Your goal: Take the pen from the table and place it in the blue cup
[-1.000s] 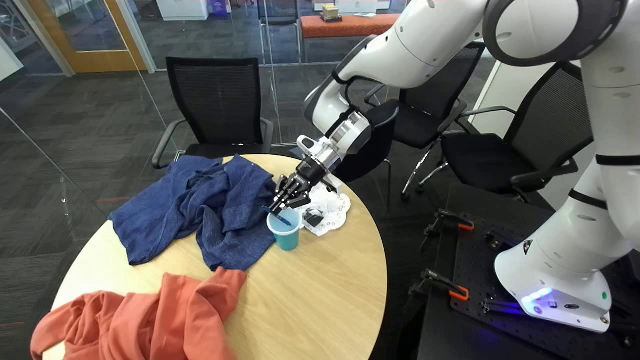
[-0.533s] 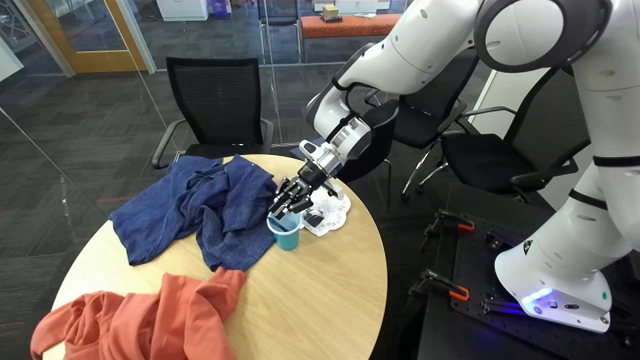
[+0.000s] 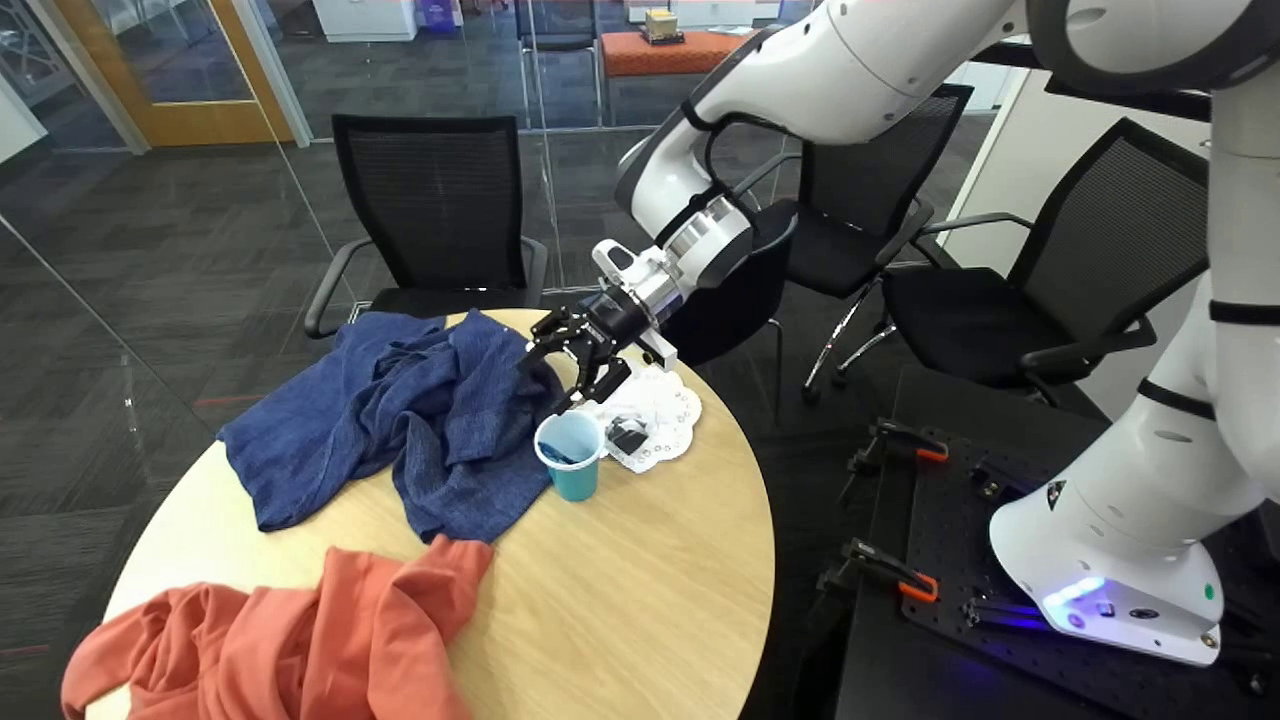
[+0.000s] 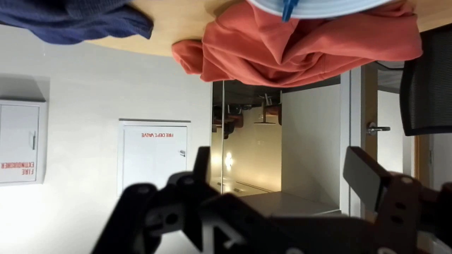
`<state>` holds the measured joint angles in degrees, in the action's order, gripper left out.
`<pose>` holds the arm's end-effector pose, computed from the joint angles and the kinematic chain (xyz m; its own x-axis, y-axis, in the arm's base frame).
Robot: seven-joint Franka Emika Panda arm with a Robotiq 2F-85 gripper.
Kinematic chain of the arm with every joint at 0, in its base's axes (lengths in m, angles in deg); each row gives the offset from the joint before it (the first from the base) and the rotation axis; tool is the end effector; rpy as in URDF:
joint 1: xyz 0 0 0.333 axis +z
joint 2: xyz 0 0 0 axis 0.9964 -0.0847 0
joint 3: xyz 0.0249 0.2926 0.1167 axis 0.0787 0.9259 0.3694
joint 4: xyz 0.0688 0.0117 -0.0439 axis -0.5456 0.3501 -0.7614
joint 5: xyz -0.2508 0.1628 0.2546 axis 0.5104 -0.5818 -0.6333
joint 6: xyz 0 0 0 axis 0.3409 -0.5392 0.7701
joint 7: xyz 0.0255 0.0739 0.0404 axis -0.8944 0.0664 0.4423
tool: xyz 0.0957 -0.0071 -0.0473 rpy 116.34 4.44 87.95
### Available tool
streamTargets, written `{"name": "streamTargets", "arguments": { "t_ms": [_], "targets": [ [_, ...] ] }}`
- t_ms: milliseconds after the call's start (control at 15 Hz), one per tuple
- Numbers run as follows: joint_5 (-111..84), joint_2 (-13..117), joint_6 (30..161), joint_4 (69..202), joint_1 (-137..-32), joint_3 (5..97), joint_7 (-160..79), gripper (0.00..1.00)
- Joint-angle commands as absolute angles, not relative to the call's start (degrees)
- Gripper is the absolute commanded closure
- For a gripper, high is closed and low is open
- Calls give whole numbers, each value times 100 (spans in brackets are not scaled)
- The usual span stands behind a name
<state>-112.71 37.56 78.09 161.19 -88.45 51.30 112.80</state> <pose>0.5738 -0.0162 0.1686 0.1320 0.3460 0.9289 0.8973 -0.4398 0.0363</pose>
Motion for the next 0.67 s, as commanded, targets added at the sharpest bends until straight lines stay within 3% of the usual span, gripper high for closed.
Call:
{"name": "streamTargets", "arguments": {
  "t_ms": [0, 600],
  "targets": [
    [-11151, 4769, 7674, 16672, -8781, 5073, 11302, 0],
    [-11023, 5315, 7655, 16812, -8783, 5104, 11315, 0]
  ]
}}
